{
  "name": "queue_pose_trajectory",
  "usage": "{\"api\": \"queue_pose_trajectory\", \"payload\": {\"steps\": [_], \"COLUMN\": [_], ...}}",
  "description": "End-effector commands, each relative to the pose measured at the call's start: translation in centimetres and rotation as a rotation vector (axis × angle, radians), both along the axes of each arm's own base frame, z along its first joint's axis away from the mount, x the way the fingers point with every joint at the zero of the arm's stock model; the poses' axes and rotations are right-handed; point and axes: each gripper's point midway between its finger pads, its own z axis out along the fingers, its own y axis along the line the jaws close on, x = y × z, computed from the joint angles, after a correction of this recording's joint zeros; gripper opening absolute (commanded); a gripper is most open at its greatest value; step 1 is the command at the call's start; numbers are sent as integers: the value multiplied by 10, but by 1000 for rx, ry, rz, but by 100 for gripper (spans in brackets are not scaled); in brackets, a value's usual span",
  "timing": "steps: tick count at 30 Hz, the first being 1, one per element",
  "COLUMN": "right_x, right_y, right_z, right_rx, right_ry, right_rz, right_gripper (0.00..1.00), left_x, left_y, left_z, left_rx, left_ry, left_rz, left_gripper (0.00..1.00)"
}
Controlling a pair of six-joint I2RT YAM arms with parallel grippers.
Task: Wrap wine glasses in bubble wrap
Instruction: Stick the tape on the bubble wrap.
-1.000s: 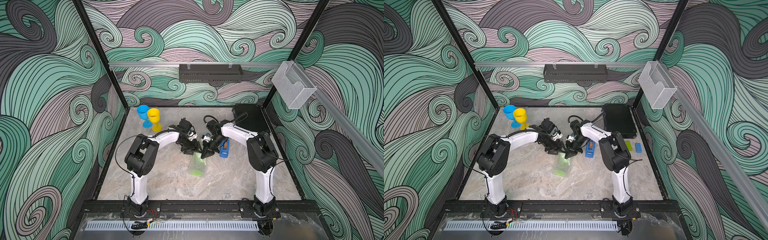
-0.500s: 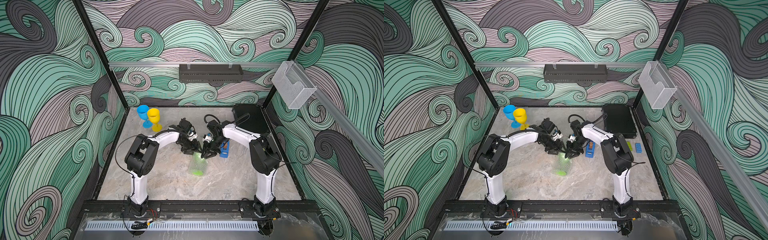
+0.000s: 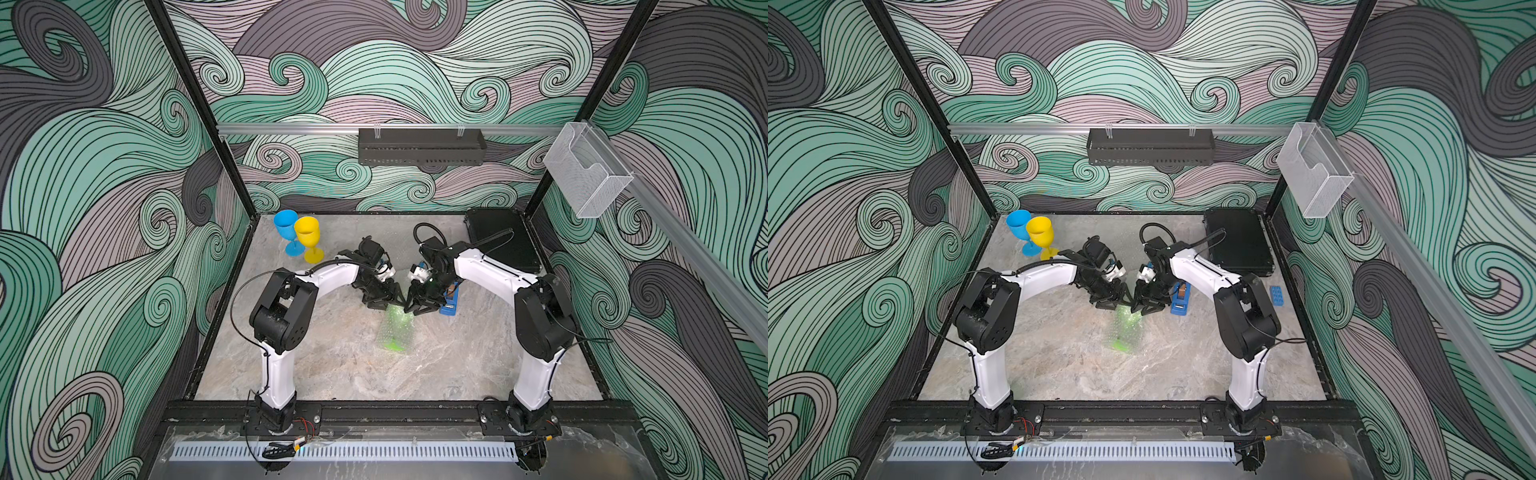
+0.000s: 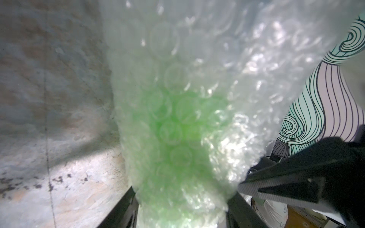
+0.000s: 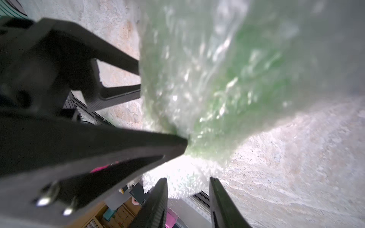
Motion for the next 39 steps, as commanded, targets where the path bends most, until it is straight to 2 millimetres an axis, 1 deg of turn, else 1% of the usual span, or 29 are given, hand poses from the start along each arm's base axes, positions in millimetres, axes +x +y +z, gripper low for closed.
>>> {"api": "queue_pose_trajectory", "payload": {"steps": [1,3,4,6,8,10,14,19,22,26,28,30,35,39], "right_x": [-13,-16,-18,-20,-20,-16,-3,12,15,19,19,16,2,-8], "right_y": [-17,-24,-25,-24,-16,-11,-3,9,14,11,12,10,2,-1], "right_z": [11,14,14,15,13,9,-3,-13,-25,-38,-40,-39,-28,-31], "right_rx": [-30,-37,-38,-30,-9,3,3,13,9,-19,-17,-12,9,33], "right_ry": [-29,-45,-49,-51,-56,-56,-64,-70,-57,-65,-67,-69,-92,-92], "right_rz": [31,30,30,27,26,13,-10,-25,-22,-28,-28,-27,-32,-45], "right_gripper": [40,39,36,29,19,14,8,7,6,6,6,6,7,8], "left_x": [-8,-8,-8,-8,-8,-8,-8,-8,-8,-8,-8,-8,-8,-8], "left_y": [3,3,2,3,3,3,3,4,4,4,3,3,3,3], "left_z": [-10,-11,-10,-10,-10,-10,-11,-10,-10,-10,-10,-11,-10,-11], "left_rx": [38,40,39,40,40,40,42,42,43,43,43,44,43,43], "left_ry": [39,41,39,39,40,39,38,37,38,37,38,41,39,39], "left_rz": [-4,-4,-6,-5,-5,-5,-6,-5,-5,-4,-5,-4,-3,-3], "left_gripper": [64,64,64,64,64,64,64,64,64,64,64,64,64,64]}}
